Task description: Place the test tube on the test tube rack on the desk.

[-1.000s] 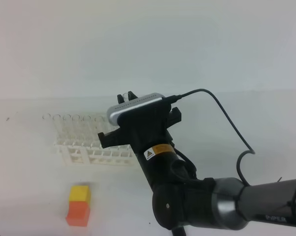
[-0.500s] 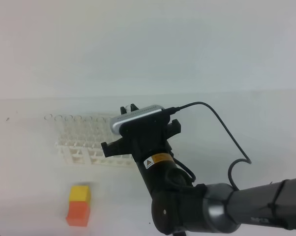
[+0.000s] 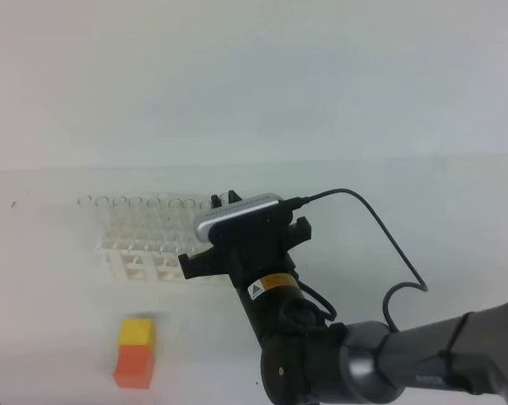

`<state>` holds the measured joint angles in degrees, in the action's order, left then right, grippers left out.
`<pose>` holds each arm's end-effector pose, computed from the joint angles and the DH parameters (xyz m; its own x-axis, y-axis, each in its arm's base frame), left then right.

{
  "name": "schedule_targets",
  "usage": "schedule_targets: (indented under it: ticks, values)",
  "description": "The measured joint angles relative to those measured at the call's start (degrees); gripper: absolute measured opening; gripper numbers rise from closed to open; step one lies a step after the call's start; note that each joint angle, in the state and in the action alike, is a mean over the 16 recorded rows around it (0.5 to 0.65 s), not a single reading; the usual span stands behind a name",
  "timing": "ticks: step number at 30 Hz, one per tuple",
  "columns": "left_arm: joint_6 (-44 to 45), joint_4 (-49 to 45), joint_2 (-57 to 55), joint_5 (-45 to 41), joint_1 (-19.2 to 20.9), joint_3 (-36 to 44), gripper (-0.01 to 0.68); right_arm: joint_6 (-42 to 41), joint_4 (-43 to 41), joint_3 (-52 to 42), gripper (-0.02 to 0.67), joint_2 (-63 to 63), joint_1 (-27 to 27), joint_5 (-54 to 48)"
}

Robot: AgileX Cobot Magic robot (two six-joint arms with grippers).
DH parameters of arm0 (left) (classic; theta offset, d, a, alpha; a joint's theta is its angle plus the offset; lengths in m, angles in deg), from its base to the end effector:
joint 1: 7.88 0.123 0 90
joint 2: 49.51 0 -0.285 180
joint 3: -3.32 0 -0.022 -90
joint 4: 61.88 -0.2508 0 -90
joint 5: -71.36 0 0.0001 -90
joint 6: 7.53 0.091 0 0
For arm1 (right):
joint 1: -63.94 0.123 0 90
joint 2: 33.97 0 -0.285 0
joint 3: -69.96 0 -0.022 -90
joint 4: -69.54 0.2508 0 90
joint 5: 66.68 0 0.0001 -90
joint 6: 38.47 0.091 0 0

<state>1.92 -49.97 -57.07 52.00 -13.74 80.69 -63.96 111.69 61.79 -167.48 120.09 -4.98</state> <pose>0.0525 -0.0117 0.1827 -0.2442 -0.0065 -0.9697 0.1603 0.9859 -0.0470 0.2910 0.3375 0.1495 0.0361 -0.0034 -0.9993 -0.3400 0.9403 -0.0155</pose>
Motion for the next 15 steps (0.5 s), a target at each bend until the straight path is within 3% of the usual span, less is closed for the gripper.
schedule_targets:
  ticks: [15]
  values:
    - [0.0,0.0,0.0,0.0,0.0,0.0,-0.001,-1.2,0.0,0.2,0.126,-0.4,-0.1,-1.2]
